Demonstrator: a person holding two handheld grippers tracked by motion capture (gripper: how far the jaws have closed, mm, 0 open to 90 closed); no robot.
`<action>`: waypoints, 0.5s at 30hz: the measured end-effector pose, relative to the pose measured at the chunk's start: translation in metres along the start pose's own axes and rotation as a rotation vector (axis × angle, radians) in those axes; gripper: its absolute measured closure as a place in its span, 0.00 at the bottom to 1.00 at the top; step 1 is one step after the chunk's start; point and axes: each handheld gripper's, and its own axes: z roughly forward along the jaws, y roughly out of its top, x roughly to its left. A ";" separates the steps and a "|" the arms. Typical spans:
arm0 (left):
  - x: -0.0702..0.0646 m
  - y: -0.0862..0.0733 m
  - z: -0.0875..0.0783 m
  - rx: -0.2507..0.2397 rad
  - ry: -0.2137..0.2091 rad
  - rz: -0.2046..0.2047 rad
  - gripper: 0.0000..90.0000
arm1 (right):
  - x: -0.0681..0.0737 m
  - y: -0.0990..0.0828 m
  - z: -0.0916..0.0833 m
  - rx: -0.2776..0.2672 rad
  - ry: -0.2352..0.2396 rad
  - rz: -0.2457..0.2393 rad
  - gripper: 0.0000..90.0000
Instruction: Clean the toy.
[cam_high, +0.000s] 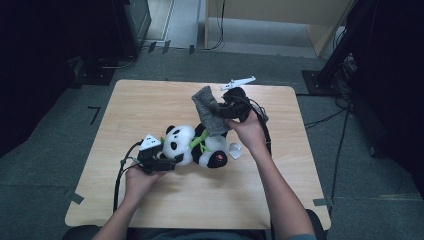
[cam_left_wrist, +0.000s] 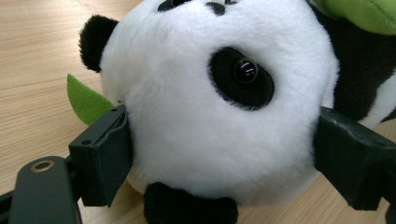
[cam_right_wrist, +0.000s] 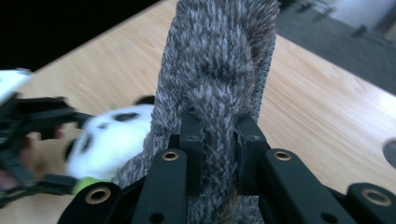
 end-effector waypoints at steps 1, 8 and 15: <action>0.000 0.000 0.000 0.000 0.000 -0.001 0.14 | 0.004 0.001 -0.002 -0.006 0.011 -0.011 0.87; 0.000 0.001 0.000 0.004 0.000 -0.002 0.14 | 0.042 -0.007 0.004 0.026 0.106 -0.099 0.87; 0.000 0.001 0.000 0.006 0.002 -0.001 0.14 | 0.065 -0.028 0.026 0.121 0.161 -0.168 0.87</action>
